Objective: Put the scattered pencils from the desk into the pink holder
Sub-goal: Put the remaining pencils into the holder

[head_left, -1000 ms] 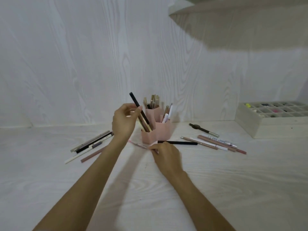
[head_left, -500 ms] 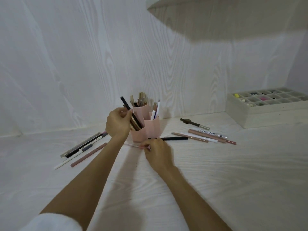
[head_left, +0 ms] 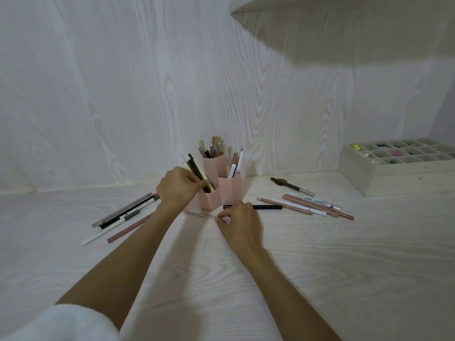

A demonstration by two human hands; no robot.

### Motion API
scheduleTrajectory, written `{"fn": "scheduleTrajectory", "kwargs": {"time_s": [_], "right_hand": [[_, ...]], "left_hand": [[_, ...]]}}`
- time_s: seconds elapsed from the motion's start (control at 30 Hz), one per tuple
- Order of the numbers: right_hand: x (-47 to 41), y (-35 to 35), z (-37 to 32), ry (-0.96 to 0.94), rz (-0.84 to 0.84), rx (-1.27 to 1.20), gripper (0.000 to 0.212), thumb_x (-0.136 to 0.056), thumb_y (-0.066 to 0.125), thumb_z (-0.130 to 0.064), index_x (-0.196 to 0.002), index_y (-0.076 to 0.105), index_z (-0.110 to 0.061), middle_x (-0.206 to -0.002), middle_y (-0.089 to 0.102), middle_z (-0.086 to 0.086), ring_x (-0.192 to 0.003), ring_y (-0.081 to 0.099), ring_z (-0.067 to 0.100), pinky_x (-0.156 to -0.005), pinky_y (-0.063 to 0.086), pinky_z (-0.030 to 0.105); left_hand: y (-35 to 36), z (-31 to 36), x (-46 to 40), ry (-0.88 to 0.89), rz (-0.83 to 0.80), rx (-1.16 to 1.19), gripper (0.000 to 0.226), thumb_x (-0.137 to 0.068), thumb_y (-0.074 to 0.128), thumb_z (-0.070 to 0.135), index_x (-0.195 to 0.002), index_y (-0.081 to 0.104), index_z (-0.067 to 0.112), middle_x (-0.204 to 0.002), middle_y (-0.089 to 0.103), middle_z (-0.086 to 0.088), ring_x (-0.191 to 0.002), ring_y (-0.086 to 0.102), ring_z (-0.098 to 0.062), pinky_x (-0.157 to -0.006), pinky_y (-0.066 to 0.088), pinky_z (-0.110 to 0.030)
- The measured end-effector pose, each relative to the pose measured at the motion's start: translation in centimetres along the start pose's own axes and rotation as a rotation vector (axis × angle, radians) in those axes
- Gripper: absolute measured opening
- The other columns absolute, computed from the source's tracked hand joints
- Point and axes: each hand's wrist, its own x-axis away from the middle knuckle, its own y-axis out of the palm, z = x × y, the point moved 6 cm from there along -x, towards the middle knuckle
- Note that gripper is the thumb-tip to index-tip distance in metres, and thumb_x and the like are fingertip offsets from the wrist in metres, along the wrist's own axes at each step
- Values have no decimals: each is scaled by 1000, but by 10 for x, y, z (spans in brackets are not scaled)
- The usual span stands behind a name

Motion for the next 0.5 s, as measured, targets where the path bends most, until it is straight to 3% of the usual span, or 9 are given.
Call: {"fn": "scheduleTrajectory", "kwargs": {"time_s": [0.13,0.23,0.33,0.43,0.5], "right_hand": [[0,1,2,2,6,-112,13,-85,64,-26,-93,74,-22,-100,64,-1,-97,51,16,-72,38,21],[-2,3,4,32,-2,-307,12,-82,67,-22,-93,73,-20,-96,69,-3,-85,56,7,-71,46,21],[-4,3,7,103,-1,-497,10,-80,71,-20,-90,73,-18,-86,71,-6,-78,64,7,-76,54,26],[-4,0,10,123,38,-586,12,-79,73,-17,-91,73,-17,-84,71,-6,-79,66,7,-78,55,24],[-3,-2,6,113,76,-636,15,-79,73,-12,-93,71,-16,-85,71,-4,-80,67,10,-77,54,22]], "left_hand": [[-22,-35,9,-6,95,207,43,-87,49,62,-76,73,29,-71,68,12,-66,61,-9,-56,42,-22],[-44,-88,29,-95,245,272,43,-92,41,57,-73,68,29,-61,63,16,-53,59,0,-46,40,-23],[-47,-128,48,-153,262,81,35,-88,48,54,-77,69,28,-66,64,8,-70,62,-19,-54,34,-26],[-38,-139,56,-158,194,20,28,-77,60,60,-83,69,34,-80,69,11,-80,63,-18,-64,42,-27],[-34,-142,55,-127,171,-17,25,-77,63,51,-88,72,30,-88,72,9,-88,66,-22,-67,44,-29]]}}
